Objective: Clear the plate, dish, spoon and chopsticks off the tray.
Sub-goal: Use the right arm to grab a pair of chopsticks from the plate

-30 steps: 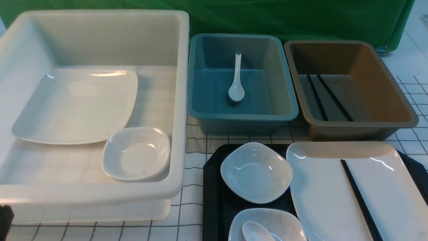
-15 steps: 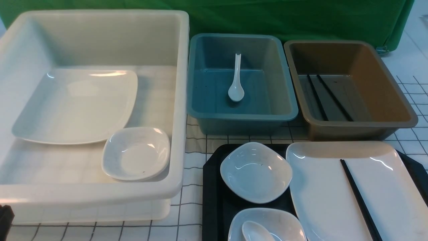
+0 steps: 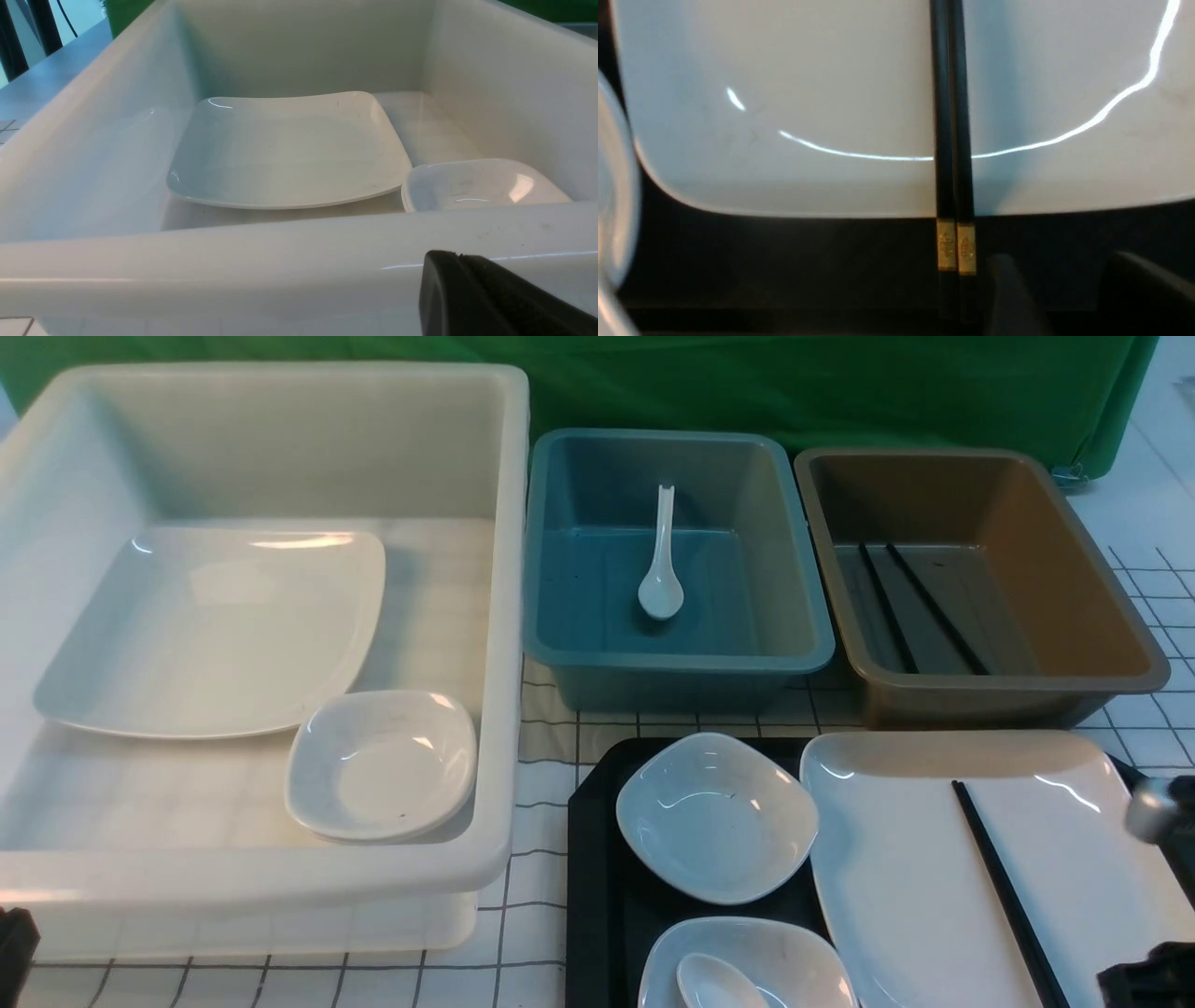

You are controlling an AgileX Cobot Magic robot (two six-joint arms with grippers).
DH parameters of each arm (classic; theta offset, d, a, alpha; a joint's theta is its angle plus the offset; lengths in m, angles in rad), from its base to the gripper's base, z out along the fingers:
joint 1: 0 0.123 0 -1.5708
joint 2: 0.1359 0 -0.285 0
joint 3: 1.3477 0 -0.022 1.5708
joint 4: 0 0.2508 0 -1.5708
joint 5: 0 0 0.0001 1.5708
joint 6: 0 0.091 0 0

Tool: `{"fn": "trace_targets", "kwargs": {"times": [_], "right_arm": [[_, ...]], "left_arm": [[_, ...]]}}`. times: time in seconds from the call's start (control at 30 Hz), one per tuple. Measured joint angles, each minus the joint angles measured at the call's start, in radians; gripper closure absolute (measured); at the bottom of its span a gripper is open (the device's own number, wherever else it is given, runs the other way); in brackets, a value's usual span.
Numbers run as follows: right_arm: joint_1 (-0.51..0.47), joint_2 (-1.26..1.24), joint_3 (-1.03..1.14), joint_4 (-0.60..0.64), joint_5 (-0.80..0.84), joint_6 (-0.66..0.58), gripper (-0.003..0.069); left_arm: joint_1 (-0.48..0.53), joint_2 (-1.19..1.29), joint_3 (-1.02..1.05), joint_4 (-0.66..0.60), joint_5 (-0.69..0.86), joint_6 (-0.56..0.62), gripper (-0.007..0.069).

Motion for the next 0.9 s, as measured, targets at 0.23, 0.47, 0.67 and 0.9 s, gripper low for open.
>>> {"fn": "trace_targets", "kwargs": {"times": [0.23,0.47,0.67,0.9], "right_arm": [[0.057,0.162,-0.053,-0.001,-0.076,-0.029,0.0225],[0.092,0.261,-0.145,-0.013,-0.081,-0.041,0.0222],[0.097,0.36,-0.15,-0.049,-0.067,-0.052,0.0221],[0.098,0.382,-0.15,-0.051,-0.071,-0.053,0.0396]], "left_arm": [[0.0,0.0,0.0,0.0,0.0,0.001,0.0603],[0.0,0.0,0.0,0.0,0.0,0.0,0.0603],[0.0,0.0,0.0,0.0,0.0,0.0,0.0603],[0.0,0.0,0.0,0.0,0.0,0.0,0.0603]]}}
